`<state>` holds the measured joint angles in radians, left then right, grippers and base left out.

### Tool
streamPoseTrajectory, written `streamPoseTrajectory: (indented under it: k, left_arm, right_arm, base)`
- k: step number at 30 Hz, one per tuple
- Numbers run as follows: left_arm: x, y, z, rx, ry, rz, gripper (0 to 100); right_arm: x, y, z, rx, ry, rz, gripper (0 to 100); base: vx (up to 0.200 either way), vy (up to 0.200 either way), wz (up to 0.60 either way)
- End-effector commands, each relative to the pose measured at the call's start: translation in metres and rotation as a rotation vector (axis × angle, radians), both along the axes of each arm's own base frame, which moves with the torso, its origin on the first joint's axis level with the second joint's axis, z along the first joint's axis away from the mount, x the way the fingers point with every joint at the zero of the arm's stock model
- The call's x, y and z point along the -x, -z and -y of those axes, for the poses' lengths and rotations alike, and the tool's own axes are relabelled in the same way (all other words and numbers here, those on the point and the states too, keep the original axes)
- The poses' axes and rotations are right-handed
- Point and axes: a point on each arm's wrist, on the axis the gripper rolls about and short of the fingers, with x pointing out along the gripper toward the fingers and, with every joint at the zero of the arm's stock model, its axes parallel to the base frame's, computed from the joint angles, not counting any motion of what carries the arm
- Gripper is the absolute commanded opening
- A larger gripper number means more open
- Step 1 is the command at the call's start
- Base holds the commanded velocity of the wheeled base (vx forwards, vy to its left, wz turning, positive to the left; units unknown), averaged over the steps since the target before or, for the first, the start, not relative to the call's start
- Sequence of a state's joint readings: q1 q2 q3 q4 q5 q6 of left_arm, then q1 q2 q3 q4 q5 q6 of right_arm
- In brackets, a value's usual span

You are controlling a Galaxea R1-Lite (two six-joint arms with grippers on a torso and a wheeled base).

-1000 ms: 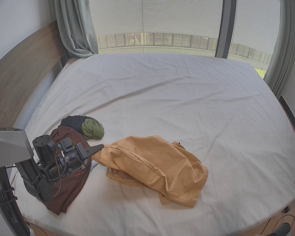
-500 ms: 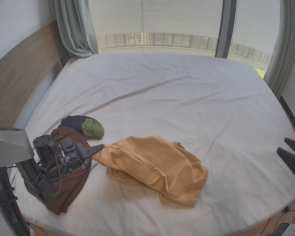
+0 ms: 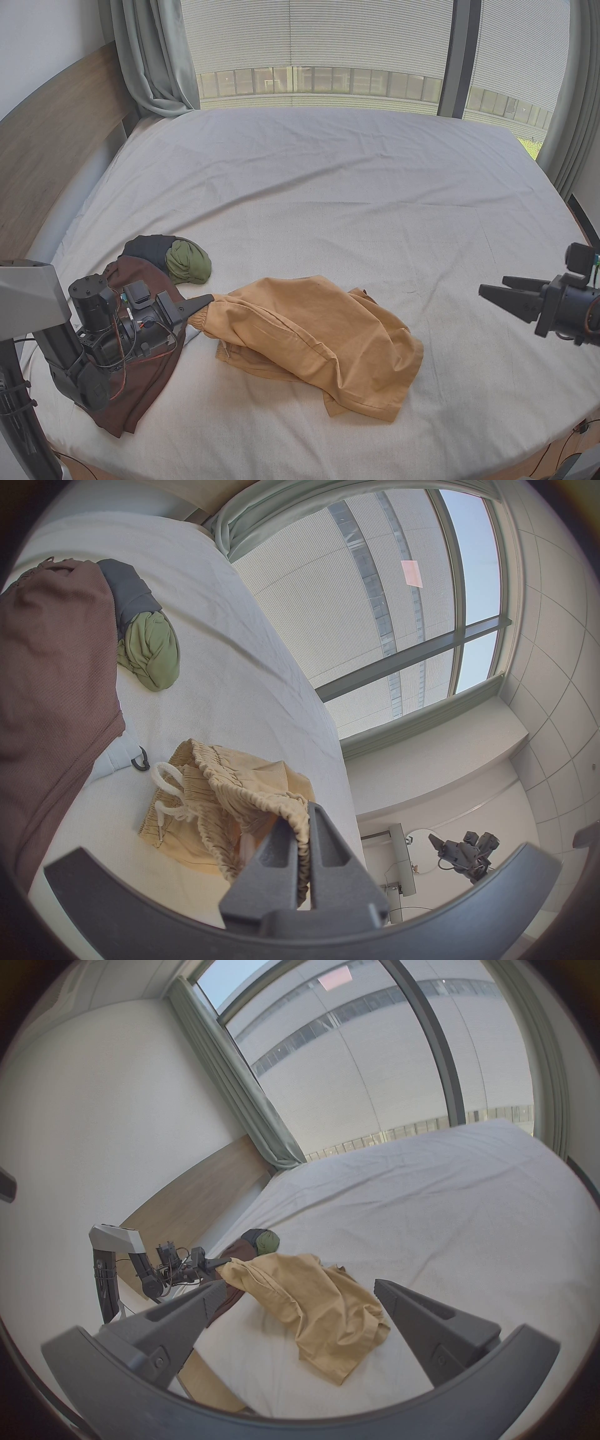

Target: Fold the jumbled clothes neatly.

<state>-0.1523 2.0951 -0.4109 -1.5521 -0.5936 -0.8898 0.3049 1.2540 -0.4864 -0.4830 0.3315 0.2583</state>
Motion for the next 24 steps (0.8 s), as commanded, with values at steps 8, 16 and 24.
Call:
streamPoseTrajectory:
  k: [8,16,24]
  left_arm:
    - [-0.001,0.006,-0.001,-0.003,-0.004,-0.018,0]
    - [-0.001,0.006,0.0,-0.003,0.0,-0.021,0]
    - [-0.002,0.007,0.0,-0.004,-0.002,-0.024,0]
  right_arm:
    - [-0.028,0.076,-0.012,0.035,-0.08,-0.304,100]
    - [-0.038,0.107,-0.015,0.067,-0.089,-0.441,100]
    - [-0.047,0.13,-0.019,0.075,-0.112,-0.524,100]
  base:
    - [0.0,0.0,0.0]
    - [0.0,0.0,0.0]
    - [0.0,0.0,0.0]
